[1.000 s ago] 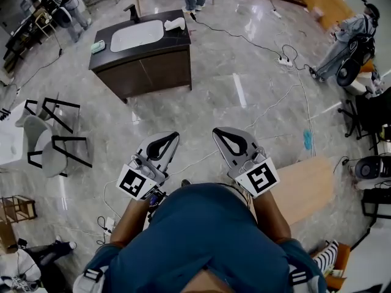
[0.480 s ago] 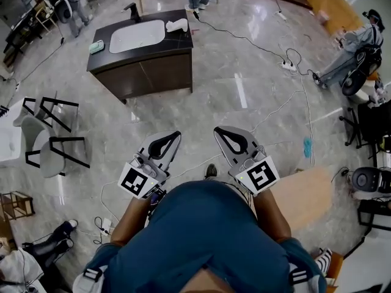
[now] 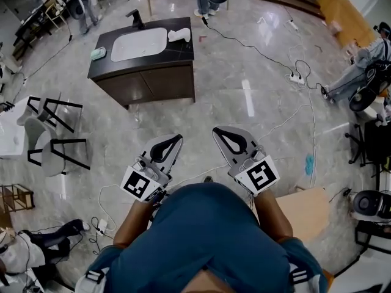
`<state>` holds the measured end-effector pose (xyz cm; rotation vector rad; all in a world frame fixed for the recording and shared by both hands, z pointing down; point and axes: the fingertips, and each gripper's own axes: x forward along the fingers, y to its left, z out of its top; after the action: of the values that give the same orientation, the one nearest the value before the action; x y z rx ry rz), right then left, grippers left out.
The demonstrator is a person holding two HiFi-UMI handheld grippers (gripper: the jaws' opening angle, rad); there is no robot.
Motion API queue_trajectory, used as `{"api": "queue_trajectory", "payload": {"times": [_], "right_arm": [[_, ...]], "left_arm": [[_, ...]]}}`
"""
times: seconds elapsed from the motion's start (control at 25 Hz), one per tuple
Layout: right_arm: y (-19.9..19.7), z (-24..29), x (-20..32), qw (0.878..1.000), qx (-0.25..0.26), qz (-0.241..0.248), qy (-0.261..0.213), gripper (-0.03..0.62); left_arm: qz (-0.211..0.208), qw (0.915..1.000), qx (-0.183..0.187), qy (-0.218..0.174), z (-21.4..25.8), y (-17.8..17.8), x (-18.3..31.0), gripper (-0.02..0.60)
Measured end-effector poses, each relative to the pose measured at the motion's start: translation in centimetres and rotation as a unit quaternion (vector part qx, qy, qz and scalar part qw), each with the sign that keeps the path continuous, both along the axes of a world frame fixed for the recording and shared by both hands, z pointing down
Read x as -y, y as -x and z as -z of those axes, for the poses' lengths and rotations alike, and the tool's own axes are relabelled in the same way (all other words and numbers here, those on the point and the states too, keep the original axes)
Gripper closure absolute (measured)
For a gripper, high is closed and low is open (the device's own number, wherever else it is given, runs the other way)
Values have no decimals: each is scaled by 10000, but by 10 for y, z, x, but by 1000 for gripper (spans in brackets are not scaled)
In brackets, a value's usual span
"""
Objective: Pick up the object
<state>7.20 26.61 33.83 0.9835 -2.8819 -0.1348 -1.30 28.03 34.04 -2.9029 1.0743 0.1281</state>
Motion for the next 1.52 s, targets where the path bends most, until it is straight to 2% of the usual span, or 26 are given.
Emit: {"api": "queue_trajectory", "payload": {"times": [0.2,0.36,0.76,0.96,1.08,1.36,1.52], "right_arm": [[-15,-4,27,10000,72,-4,66,580],[-13,-12,53,9998,21,-120,147,580],[26,0,122,9983,-22,-583,81,580],[61,7,145,9978,13,-658,81,580],[67,0,159,9973,-44,-737,38,580],[62,-23,201,9963,-144,-792,299,580],[68,-23,238,9981,-93,-513,323,580]], "left_arm": [[-34,9998,114,145,-3,-16,23,578],[-116,9997,108,212,-7,-11,53,577],[-531,9986,-76,3,6,30,130,578],[-679,9976,-83,117,-4,58,158,578],[-763,9969,-91,148,-10,66,171,578],[-723,9969,-110,276,-20,70,210,578],[-530,9979,-100,365,-23,67,244,578]]}}
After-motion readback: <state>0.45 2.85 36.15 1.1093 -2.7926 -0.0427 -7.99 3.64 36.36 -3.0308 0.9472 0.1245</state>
